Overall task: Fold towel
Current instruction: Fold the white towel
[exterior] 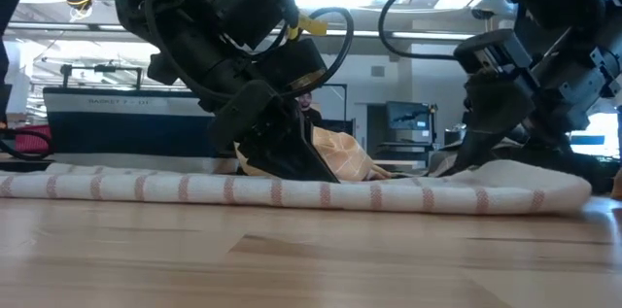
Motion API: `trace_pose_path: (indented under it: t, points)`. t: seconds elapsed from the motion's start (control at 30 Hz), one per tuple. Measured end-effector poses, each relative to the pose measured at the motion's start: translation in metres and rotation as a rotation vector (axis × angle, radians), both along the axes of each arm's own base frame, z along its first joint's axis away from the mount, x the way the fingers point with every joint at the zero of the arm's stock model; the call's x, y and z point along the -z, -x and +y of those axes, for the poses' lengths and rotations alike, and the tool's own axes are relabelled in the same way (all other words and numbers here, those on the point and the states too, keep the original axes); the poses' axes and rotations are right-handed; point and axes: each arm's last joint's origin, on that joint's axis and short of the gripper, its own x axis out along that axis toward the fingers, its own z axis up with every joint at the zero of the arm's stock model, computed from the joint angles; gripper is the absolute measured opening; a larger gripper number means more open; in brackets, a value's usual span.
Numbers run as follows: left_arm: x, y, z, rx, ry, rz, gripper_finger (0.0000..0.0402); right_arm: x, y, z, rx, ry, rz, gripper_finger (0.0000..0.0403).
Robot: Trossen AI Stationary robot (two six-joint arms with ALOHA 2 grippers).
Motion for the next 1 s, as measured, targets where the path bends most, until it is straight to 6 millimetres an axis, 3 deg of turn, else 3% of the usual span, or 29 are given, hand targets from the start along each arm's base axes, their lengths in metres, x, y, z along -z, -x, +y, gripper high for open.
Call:
trace_pose_path:
  t: [0.13,0.33,0.4,0.57,0.73,0.87,1.0]
  points:
    - [0.0,0.0,0.0,-0.001,-0.001,0.002,0.0155,-0.001,-0.002,-0.001,0.003,0.039,-0.026,0.0156]
    - [0.0,0.0,0.0,0.0,-0.001,0.003,0.0155,-0.009,-0.008,0.0,0.012,0.057,-0.136,0.0036]
    - [0.0,0.0,0.0,-0.001,-0.001,0.004,0.0155,-0.014,-0.013,0.001,0.011,0.064,-0.192,0.0014]
    - [0.001,0.0,0.0,-0.003,0.001,0.005,0.0155,-0.038,-0.033,0.007,0.01,0.099,-0.299,0.0037]
    - [0.001,0.0,0.0,-0.003,0.001,0.004,0.0155,-0.061,-0.049,0.01,0.029,0.218,-0.383,0.0018]
    - [-0.004,0.001,0.0,0.013,-0.018,-0.006,0.0155,-0.063,-0.053,0.011,0.013,0.278,-0.38,0.0008]
    - [-0.027,0.005,0.0,0.017,-0.02,-0.036,0.0155,-0.06,-0.056,0.011,0.02,0.311,-0.371,0.0022]
